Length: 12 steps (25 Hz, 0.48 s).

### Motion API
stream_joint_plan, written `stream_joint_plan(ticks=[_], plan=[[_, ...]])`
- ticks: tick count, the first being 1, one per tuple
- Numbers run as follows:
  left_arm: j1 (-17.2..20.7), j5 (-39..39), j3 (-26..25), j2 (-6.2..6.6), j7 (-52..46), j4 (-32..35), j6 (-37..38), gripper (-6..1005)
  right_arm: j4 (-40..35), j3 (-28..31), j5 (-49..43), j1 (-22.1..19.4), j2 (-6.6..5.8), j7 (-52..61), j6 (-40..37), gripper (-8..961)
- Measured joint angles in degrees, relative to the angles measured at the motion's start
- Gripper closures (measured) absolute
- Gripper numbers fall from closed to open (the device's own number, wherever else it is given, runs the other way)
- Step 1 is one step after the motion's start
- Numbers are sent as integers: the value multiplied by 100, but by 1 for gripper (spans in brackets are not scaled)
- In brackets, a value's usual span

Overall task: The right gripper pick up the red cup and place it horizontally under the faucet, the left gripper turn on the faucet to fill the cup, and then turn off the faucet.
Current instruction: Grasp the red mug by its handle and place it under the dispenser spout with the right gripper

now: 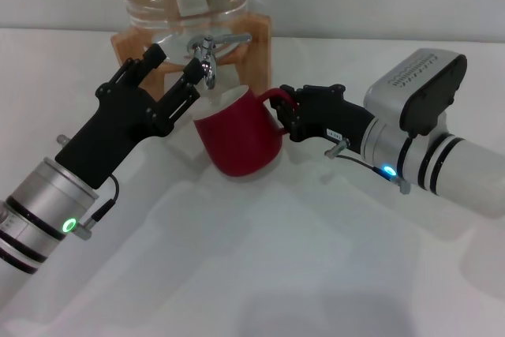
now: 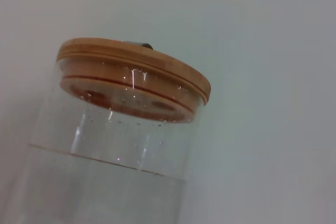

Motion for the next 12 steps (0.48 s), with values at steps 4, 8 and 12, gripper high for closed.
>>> stream_joint_plan(ticks=[4, 8, 12], plan=[[0, 0, -2, 0, 8, -1, 0, 243, 7, -1, 43, 13, 0, 5, -25, 790], [0, 0, -2, 0, 9, -12, 0, 243, 8, -4, 94, -13, 0, 18, 27, 790], [0, 0, -12, 0, 9, -12, 0, 242, 14, -15, 101, -22, 0, 13, 76, 790]])
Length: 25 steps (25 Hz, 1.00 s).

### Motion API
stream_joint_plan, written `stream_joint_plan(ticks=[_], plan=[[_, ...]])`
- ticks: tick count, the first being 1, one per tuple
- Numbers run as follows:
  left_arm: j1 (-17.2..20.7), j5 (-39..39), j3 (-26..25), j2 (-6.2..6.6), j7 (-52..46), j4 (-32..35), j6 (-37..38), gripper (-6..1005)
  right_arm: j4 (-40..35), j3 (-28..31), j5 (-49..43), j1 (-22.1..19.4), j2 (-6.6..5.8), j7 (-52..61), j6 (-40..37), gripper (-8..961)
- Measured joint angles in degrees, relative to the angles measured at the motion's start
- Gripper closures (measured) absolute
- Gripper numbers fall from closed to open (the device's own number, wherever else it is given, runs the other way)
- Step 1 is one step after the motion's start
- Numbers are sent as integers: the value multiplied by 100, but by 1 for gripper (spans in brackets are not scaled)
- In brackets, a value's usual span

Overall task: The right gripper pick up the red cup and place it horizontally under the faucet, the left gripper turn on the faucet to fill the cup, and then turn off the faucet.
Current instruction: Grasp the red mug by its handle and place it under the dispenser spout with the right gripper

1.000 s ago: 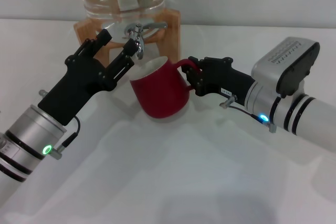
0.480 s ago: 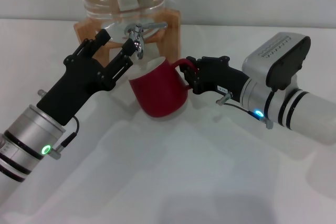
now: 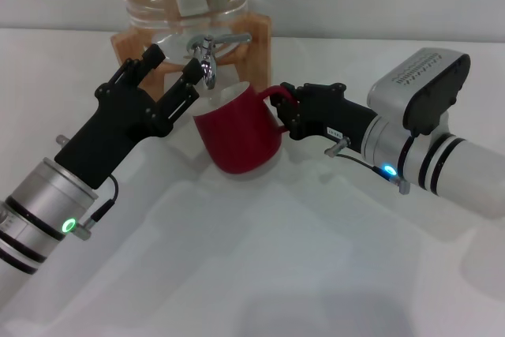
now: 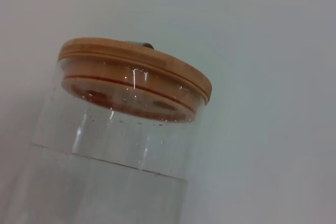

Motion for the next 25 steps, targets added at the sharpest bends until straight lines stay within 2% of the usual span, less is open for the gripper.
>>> stream_joint_plan(ticks=[8, 25], plan=[[0, 0, -17, -7, 0, 3, 0, 242, -14, -135, -8, 84, 0, -8, -40, 791], [0, 1, -17, -9, 0, 13, 0, 242, -37, -112, 14, -9, 0, 44, -50, 799]])
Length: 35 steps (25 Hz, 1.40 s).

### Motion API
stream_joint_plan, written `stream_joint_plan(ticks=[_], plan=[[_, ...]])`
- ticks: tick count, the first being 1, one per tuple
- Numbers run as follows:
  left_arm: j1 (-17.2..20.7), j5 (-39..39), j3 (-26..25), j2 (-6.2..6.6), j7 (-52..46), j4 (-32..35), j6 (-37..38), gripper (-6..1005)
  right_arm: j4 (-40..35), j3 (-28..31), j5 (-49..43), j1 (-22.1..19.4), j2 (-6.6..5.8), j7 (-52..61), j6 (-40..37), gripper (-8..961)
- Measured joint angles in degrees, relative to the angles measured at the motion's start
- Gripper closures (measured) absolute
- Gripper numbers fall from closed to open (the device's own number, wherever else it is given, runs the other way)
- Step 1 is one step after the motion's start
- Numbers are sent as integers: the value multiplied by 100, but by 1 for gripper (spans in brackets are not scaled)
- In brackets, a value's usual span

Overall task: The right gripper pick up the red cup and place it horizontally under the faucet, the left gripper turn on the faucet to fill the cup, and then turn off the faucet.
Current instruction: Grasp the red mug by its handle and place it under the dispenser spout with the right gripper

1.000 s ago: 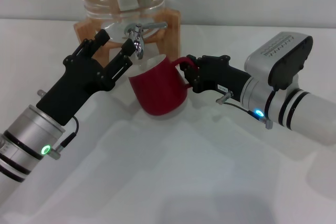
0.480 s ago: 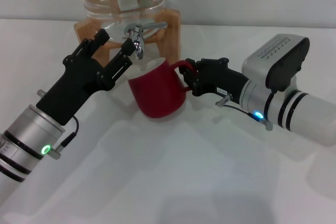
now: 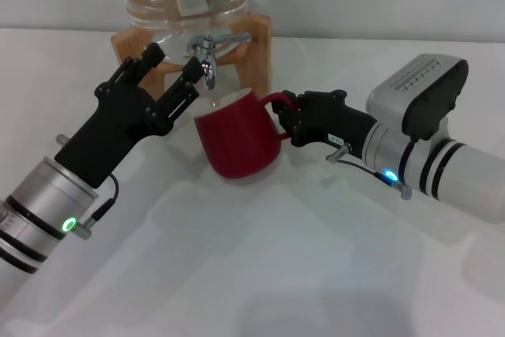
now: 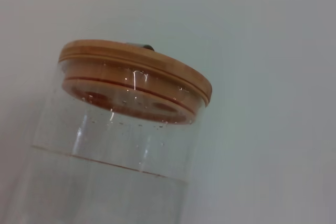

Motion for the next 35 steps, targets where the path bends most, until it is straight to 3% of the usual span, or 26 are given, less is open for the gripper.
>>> stream_joint_plan(ticks=[13, 35], plan=[[0, 0, 0, 10, 0, -19, 0, 243, 3, 10, -2, -15, 0, 48, 2, 691], [0, 10, 62, 0, 214, 0, 5, 243, 158, -31, 271, 84, 0, 48, -304, 689]])
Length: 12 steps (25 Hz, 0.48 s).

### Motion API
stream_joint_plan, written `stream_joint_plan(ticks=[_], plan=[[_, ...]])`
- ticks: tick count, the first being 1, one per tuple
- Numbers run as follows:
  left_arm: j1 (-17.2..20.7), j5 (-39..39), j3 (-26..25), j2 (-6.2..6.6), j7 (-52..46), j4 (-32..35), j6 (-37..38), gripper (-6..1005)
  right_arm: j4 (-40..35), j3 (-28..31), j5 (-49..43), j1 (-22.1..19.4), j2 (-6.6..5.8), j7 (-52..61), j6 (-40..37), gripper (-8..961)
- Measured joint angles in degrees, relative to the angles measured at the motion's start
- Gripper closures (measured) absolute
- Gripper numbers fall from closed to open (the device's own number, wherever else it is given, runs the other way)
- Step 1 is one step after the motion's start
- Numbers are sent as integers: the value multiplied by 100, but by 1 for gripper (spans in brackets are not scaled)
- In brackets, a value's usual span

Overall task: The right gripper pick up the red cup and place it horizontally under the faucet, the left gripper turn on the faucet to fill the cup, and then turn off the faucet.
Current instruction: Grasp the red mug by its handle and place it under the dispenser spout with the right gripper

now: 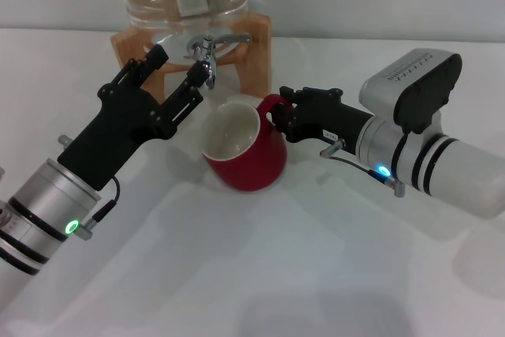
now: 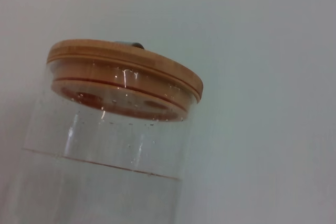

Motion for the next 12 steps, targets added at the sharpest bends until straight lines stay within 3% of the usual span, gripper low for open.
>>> stream_joint_plan(ticks=[12], plan=[[-37, -8, 0, -1, 5, -5, -5, 243, 0, 0, 607, -12, 0, 5, -172, 694]])
